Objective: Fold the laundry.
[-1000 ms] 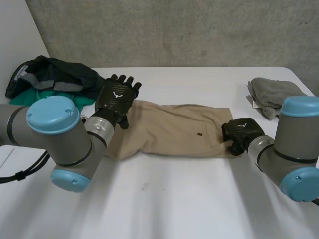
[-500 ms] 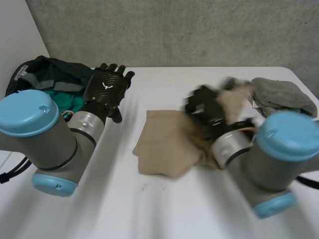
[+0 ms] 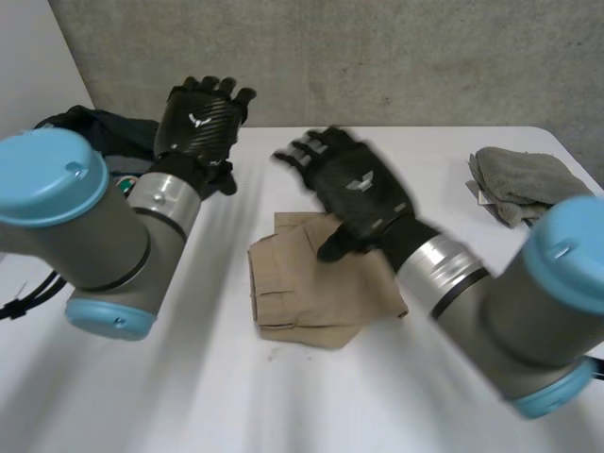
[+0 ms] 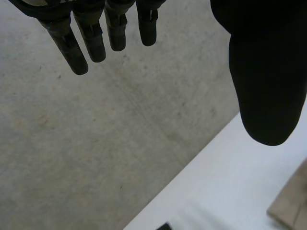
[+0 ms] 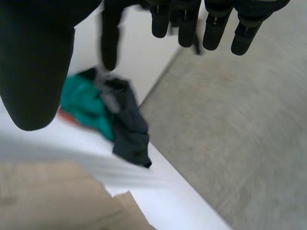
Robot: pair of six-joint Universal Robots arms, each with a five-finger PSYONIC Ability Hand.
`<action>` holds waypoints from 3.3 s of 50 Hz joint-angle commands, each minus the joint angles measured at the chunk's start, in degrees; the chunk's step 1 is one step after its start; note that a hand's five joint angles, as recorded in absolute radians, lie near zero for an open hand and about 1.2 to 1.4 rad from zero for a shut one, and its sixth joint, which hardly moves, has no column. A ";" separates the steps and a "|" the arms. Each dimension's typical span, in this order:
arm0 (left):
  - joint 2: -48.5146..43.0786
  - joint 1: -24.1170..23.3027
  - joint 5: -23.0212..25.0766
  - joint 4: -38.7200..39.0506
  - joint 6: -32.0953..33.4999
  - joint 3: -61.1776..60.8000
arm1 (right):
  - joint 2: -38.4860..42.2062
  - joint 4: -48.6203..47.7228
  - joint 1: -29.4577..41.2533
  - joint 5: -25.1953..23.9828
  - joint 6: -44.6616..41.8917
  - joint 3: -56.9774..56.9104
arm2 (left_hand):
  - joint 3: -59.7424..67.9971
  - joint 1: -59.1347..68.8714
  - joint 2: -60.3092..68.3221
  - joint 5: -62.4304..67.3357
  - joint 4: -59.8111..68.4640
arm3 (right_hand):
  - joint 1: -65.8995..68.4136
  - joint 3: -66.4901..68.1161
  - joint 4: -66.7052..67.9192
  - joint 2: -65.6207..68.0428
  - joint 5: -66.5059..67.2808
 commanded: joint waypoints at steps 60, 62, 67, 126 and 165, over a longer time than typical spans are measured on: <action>-8.82 -4.99 27.40 -28.80 -4.78 21.10 | 20.66 -15.55 5.90 16.80 -19.18 4.83 | -1.61 -0.31 -1.15 -2.18 -1.20 | -2.41 -1.69 -1.54 -1.78 -2.25; -8.91 -4.99 27.40 -28.80 -4.78 21.01 | 21.89 -15.55 5.90 16.97 -19.36 2.91 | -1.61 -0.31 -1.15 -2.18 -1.20 | -2.41 -1.69 -1.54 -1.78 -2.25; -8.82 -4.90 27.40 -28.80 -4.87 21.01 | 24.44 -14.85 5.90 16.98 -19.62 -1.41 | -1.78 -0.48 -1.32 -2.34 -1.37 | 4.89 5.60 5.76 5.51 5.04; -2.58 -4.73 23.62 -23.00 -6.01 17.93 | 48.79 -15.20 -48.16 -21.78 -6.70 -41.58 | -1.78 -0.48 -1.32 -2.34 -1.37 | 67.59 68.31 68.46 68.22 67.75; 5.85 -6.41 20.73 -19.75 -6.71 18.20 | 3.29 -1.46 -27.97 3.11 -25.68 -18.41 | -1.99 -0.69 -1.53 -2.56 -1.58 | -2.41 -1.69 -1.54 -1.78 -2.25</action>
